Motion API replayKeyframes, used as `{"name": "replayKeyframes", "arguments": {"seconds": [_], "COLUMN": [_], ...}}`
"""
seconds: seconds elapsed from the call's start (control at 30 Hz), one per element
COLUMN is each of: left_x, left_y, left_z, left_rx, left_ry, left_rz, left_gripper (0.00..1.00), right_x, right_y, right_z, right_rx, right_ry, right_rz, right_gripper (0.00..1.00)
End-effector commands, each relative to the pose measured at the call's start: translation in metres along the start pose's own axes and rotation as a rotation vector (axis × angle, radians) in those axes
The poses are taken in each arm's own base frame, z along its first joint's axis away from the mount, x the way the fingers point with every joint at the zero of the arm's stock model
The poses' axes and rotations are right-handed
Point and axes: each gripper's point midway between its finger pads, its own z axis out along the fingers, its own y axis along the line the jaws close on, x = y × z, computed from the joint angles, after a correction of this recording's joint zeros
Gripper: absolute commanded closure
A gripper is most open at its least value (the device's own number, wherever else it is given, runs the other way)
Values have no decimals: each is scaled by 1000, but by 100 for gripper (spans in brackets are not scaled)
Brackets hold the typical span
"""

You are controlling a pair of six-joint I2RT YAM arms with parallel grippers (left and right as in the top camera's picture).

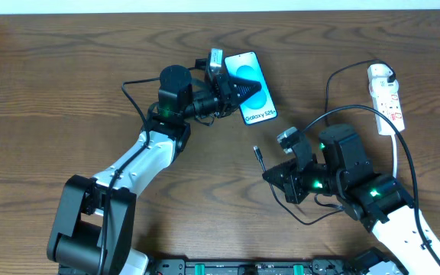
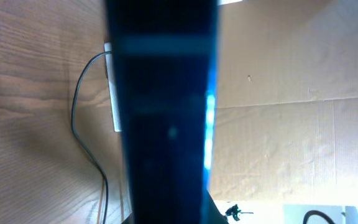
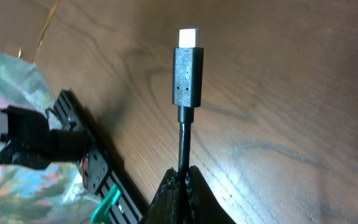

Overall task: Plug charger to phone and switch on socket
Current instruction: 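Push the USB-C plug up into the phone's bottom port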

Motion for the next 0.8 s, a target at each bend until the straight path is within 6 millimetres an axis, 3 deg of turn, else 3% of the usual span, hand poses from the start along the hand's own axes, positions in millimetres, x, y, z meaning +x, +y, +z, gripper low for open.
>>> {"name": "replayKeyframes", "arguments": {"seconds": [0.0, 0.17, 0.4, 0.77], "left_x": [-1, -1, 12, 12], "left_y": [-11, -11, -15, -15], "left_z": [0, 0, -2, -2], "left_rx": [26, 26, 54, 54], "left_ry": [12, 12, 88, 88], "left_rz": [76, 87, 144, 143], "left_gripper": [93, 93, 93, 93], "right_x": [-4, -11, -17, -20], "right_y": [-7, -11, -6, -6], "right_z": [-1, -2, -2, -2], "right_rx": [54, 77, 49, 50], "right_ry": [-26, -60, -77, -90], "right_rz": [81, 141, 131, 100], "right_gripper": [99, 99, 99, 99]}}
